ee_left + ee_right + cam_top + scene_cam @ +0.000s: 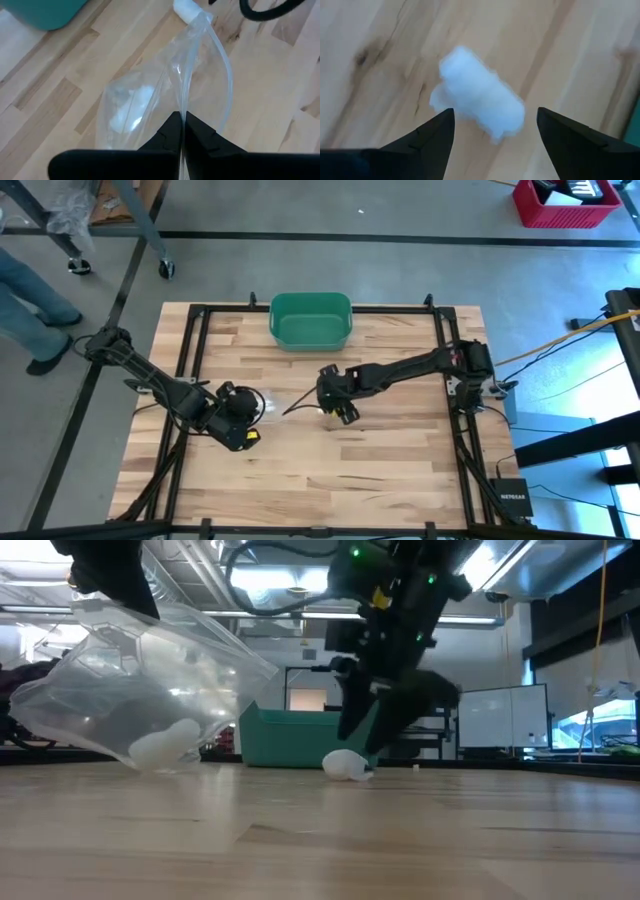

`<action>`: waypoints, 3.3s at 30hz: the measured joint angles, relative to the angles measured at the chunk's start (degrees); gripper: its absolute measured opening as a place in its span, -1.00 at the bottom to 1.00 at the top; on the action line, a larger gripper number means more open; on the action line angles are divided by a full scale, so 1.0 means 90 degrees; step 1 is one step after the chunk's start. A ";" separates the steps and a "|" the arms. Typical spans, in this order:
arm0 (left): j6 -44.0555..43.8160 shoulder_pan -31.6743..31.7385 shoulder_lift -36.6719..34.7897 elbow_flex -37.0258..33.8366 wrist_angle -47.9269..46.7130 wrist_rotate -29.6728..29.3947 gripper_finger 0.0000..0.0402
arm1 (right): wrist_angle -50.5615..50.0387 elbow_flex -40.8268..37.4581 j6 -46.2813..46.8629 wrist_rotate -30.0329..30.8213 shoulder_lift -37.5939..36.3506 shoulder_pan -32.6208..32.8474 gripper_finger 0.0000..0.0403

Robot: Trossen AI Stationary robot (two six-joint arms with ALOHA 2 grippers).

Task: Roll bandage
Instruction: Put the white bandage into the transparent zip bag, then close the transparent zip bag

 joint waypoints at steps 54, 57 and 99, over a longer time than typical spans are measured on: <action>0.0365 -0.0087 0.0007 -0.0007 0.1511 0.0004 -0.99 | 0.3477 0.0928 0.2277 0.0280 0.0071 0.1444 -0.71; 0.0348 -0.0160 0.0007 -0.0007 0.1536 0.0045 -0.99 | 0.3172 0.0928 0.2260 0.0472 0.0075 0.1451 -0.65; 0.0747 -0.0570 0.0017 -0.0007 0.1296 0.0092 -0.99 | 0.2383 -0.0340 0.2762 0.0649 -0.1104 0.1447 0.33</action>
